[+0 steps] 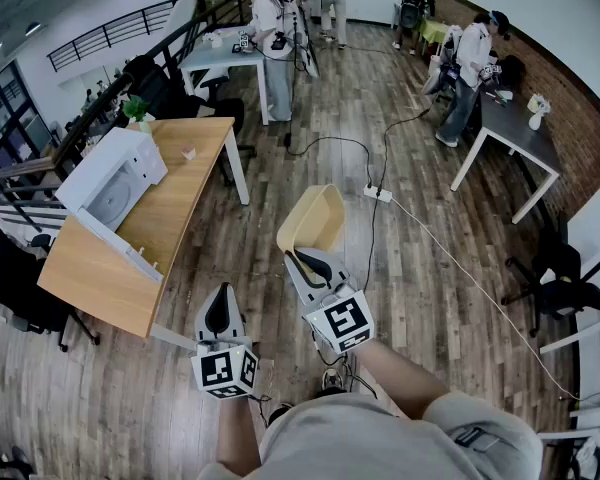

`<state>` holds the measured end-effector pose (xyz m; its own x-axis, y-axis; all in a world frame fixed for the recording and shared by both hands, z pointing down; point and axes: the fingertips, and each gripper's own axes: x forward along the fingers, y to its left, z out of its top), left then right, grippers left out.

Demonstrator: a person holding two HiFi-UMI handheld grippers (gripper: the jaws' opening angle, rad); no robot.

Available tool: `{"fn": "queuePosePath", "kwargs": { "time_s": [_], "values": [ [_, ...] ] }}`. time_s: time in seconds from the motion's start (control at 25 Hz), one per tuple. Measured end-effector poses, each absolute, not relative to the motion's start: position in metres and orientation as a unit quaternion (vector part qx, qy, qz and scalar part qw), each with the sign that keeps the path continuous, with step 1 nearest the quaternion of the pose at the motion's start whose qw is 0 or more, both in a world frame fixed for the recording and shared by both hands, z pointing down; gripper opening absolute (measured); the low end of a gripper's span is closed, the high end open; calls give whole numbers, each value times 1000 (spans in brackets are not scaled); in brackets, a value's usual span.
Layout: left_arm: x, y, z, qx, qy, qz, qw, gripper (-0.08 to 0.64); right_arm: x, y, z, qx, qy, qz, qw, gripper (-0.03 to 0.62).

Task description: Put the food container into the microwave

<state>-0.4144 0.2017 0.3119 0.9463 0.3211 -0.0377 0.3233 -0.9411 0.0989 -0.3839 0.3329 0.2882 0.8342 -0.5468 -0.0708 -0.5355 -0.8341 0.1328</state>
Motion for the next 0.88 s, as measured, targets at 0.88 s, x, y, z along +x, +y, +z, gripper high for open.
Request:
{"fn": "queuePosePath", "kwargs": {
  "time_s": [0.88],
  "values": [
    [-403,285,345,986,155,33,50,12,-368,401,328,943,-332,-19,25,20]
  ]
}}
